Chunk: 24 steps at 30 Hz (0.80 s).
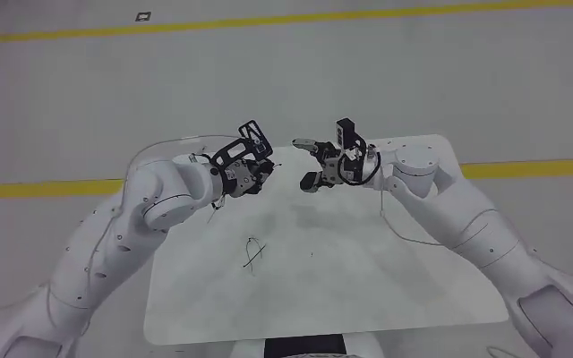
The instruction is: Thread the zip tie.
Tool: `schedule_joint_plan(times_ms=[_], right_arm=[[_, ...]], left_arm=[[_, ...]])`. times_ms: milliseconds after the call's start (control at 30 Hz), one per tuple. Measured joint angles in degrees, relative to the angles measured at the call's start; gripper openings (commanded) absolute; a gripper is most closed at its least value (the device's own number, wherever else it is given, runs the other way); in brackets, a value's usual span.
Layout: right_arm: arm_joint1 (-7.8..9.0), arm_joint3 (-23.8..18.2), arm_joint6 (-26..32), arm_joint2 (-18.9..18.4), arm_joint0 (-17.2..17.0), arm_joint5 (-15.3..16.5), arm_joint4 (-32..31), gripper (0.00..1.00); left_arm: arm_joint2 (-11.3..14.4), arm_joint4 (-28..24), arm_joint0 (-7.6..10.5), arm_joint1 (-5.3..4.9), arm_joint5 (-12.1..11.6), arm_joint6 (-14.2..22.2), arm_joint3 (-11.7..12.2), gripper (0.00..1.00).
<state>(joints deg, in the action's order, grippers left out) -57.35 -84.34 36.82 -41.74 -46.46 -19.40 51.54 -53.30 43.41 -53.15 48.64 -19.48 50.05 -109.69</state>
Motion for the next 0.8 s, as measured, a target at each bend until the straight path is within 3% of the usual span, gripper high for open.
schedule_joint_plan(times_ms=[167,200,267,367,400,433,800], right_arm=[[-0.33,0.72,1.28,0.92,-0.49,-0.08,1.82,1.0],[-0.42,1.27,1.47,1.51,-0.11,-0.08,2.45,0.86],[-0.65,2.39,1.51,3.02,1.07,-0.08,3.71,0.48],[-0.88,3.4,1.34,4.74,2.66,-0.08,5.57,0.36],[-0.91,3.6,1.22,5.12,3.07,-0.08,6.0,0.22],[-0.93,3.81,1.01,5.55,3.57,-0.08,6.47,0.18],[-0.94,4.44,-0.46,8.88,6.99,-0.08,9.04,0.08]], left_arm=[[-0.01,-0.01,0.0,0.0,0.0,-0.01,0.0,0.0],[-0.01,-0.01,0.0,0.0,0.0,-0.01,0.0,0.0],[-0.01,-0.01,0.0,0.0,0.0,-0.01,0.0,0.0],[-0.01,-0.01,0.0,0.0,0.0,-0.01,0.0,0.0],[-0.01,-0.01,0.0,0.0,0.0,-0.01,0.0,0.0],[-0.01,-0.01,0.0,0.0,0.0,-0.01,0.0,0.0],[-0.01,-0.01,0.0,0.0,0.0,-0.01,0.0,0.0]])
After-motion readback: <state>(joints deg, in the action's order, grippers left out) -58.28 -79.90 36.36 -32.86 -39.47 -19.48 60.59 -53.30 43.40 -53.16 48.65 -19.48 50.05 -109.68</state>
